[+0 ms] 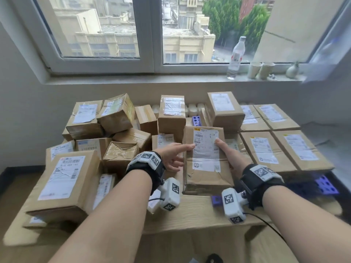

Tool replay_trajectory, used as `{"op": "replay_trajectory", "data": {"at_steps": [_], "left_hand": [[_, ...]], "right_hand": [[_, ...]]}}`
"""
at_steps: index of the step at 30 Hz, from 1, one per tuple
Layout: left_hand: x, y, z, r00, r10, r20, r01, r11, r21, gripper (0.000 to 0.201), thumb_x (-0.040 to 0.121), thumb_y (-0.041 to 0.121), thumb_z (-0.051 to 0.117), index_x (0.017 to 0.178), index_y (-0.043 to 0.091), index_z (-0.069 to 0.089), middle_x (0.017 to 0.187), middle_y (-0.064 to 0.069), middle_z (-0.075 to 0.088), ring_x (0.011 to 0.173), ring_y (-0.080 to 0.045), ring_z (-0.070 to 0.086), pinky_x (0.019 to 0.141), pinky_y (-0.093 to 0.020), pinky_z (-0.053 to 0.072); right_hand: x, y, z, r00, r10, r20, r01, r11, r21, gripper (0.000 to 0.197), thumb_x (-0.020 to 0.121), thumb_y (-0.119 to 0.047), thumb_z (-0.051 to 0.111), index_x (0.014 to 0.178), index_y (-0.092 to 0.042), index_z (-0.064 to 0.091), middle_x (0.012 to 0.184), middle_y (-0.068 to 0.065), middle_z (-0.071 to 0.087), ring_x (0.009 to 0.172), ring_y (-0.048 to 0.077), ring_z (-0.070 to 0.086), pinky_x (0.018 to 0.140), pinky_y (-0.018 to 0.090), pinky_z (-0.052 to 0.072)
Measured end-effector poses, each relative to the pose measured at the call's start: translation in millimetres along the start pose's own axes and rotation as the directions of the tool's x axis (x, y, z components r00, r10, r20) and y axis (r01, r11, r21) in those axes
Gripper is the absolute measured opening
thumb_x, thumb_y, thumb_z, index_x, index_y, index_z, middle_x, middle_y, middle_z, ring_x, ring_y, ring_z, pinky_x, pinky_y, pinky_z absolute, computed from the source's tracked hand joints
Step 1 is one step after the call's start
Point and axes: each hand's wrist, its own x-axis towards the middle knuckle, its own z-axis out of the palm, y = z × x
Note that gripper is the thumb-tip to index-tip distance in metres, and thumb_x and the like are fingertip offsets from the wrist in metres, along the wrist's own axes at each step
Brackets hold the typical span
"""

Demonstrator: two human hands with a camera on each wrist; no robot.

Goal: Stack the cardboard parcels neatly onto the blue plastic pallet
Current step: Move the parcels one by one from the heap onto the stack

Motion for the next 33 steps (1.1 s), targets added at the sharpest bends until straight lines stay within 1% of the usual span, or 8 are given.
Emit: {"op": "replay_trajectory", "data": {"at_steps": [5,10,15,21,25,27,30,33], "left_hand": [[14,30,40,0.994,0.104,0.040,-0.104,0.995,-0.007,0.029,0.089,0.045,0.063,0.107,0.023,0.060,0.086,-0.007,0.068,0.064,-0.014,0.067,0.067,-0.030,0.059],[45,68,79,0.991,0.132,-0.002,-0.132,0.991,-0.014,0.034,0.085,0.047,0.066,0.105,0.020,0.060,0.095,-0.015,0.071,0.077,-0.023,0.069,0.081,-0.039,0.058],[80,113,125,0.985,0.157,-0.070,-0.163,0.983,-0.082,0.038,0.088,0.049,0.060,0.103,0.014,0.059,0.090,-0.014,0.069,0.063,-0.018,0.068,0.055,-0.028,0.055],[127,166,178,0.965,0.195,-0.175,-0.218,0.968,-0.125,0.044,0.090,0.051,0.057,0.107,0.011,0.058,0.094,-0.014,0.069,0.069,-0.021,0.066,0.066,-0.030,0.055],[151,192,199,0.957,0.202,-0.209,-0.231,0.965,-0.125,0.040,0.094,0.050,0.051,0.109,0.013,0.057,0.078,-0.008,0.067,0.053,-0.014,0.064,0.048,-0.022,0.051],[159,206,205,0.955,0.197,-0.223,-0.225,0.968,-0.109,0.048,0.094,0.051,0.051,0.117,0.010,0.057,0.082,-0.013,0.068,0.052,-0.015,0.064,0.044,-0.020,0.049],[174,226,204,0.950,0.196,-0.242,-0.211,0.977,-0.040,0.058,0.091,0.055,0.054,0.123,0.007,0.058,0.101,-0.020,0.069,0.063,-0.021,0.067,0.047,-0.023,0.051],[191,240,195,0.941,0.209,-0.265,-0.212,0.977,0.018,0.058,0.088,0.057,0.057,0.122,0.010,0.060,0.107,-0.019,0.071,0.080,-0.028,0.072,0.062,-0.031,0.058]], "right_hand": [[-8,-4,-52,1.000,-0.020,-0.015,0.020,0.999,0.029,0.049,0.085,-0.061,0.058,0.100,-0.015,0.070,0.090,0.006,0.075,0.089,0.024,0.070,0.089,0.041,0.053],[8,-16,-109,0.999,-0.040,0.006,0.041,0.999,-0.020,0.055,0.084,-0.069,0.050,0.103,-0.021,0.069,0.099,0.007,0.075,0.095,0.026,0.069,0.084,0.037,0.053],[40,-36,-174,0.996,-0.083,0.025,0.082,0.996,0.021,0.046,0.087,-0.063,0.053,0.105,-0.023,0.068,0.099,0.005,0.073,0.094,0.024,0.067,0.085,0.039,0.052],[89,-57,-247,0.993,-0.073,0.095,0.066,0.995,0.080,0.036,0.089,-0.052,0.057,0.109,-0.023,0.065,0.097,0.005,0.071,0.084,0.021,0.067,0.069,0.032,0.054],[123,-65,-277,0.986,-0.088,0.140,0.069,0.988,0.138,0.044,0.085,-0.051,0.064,0.116,-0.019,0.065,0.112,0.009,0.072,0.106,0.029,0.068,0.096,0.048,0.053],[136,-70,-287,0.989,-0.092,0.113,0.072,0.982,0.172,0.039,0.088,-0.045,0.063,0.114,-0.017,0.066,0.112,0.009,0.072,0.107,0.030,0.067,0.099,0.049,0.050],[155,-79,-295,0.990,-0.090,0.105,0.066,0.975,0.212,0.038,0.087,-0.042,0.064,0.113,-0.015,0.068,0.108,0.008,0.074,0.105,0.030,0.068,0.102,0.050,0.048],[173,-88,-297,0.990,-0.101,0.098,0.077,0.971,0.225,0.035,0.086,-0.042,0.065,0.109,-0.017,0.069,0.105,0.006,0.075,0.098,0.029,0.069,0.097,0.047,0.052]]}}
